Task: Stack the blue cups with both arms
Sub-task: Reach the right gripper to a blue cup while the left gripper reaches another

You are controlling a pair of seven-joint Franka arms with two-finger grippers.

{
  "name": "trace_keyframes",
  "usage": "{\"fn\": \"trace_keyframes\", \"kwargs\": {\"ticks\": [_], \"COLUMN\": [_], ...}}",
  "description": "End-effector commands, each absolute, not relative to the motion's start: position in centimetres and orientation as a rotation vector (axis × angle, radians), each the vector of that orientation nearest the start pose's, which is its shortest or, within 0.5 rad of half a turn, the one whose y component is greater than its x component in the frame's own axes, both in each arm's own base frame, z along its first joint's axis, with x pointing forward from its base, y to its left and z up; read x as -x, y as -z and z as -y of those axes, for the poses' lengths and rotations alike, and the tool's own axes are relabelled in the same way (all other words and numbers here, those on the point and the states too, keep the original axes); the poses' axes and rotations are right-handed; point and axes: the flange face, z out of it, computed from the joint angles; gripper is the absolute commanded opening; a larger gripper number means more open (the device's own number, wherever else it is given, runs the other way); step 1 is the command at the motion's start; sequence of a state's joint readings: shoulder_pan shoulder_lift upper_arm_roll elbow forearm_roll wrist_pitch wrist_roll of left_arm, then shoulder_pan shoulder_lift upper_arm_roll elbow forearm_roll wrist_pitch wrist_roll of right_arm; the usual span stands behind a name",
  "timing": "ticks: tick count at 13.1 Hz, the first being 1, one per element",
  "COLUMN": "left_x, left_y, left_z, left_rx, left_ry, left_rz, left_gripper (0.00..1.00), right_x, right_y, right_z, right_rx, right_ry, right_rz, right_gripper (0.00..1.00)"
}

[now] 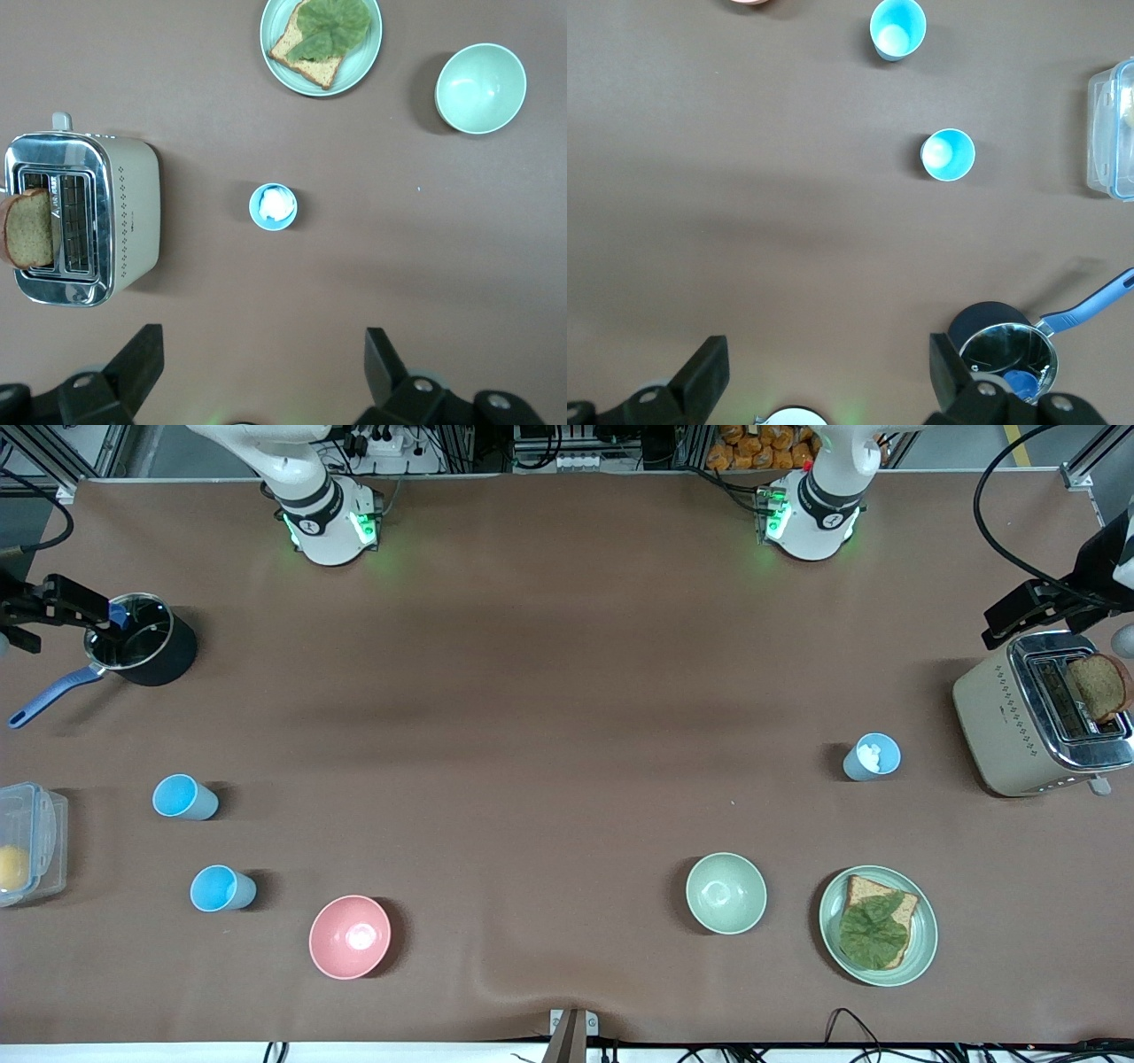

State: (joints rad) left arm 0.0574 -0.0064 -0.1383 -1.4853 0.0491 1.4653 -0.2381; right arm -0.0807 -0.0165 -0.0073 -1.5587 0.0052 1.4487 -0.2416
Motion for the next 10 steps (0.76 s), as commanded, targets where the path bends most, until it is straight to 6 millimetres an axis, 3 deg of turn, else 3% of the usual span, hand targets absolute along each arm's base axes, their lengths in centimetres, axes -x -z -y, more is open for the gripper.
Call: {"fn": "trace_keyframes", "kwargs": {"ticks": [1,4,6,8,10], "left_x": [-53.9,-54.4,-55.6,-56.4,-56.5], "left_y": [-66.2,-65.3,-62.4,-57.3,-51.1], "left_z": [3.9,3.8,3.5,3.5,2.8], "left_rx": [3.107,3.097,3.104,3.079,3.081], "left_ry": [-0.033,-0.056,-0.147,-0.235,-0.210], "left_rz": [0.221,0.217,0.182,0.150,0.161], "left_gripper": [1.00,1.00,1.00,1.00,1.00], "right_x": [-53.3,-53.4,-53.3,-53.4,-54.9], "right_y": [-63.4,-63.4,-63.4,-63.2,-60.1], "right_z": [4.2,4.3,3.9,3.9,2.4], "right_rx": [3.126,3.135,3.140,3.136,3.127], "right_ry": [-0.140,-0.138,-0.145,-0.152,-0.262], "right_rz": [0.227,0.120,0.023,0.023,0.066], "right_gripper": [1.00,1.00,1.00,1.00,1.00]}}
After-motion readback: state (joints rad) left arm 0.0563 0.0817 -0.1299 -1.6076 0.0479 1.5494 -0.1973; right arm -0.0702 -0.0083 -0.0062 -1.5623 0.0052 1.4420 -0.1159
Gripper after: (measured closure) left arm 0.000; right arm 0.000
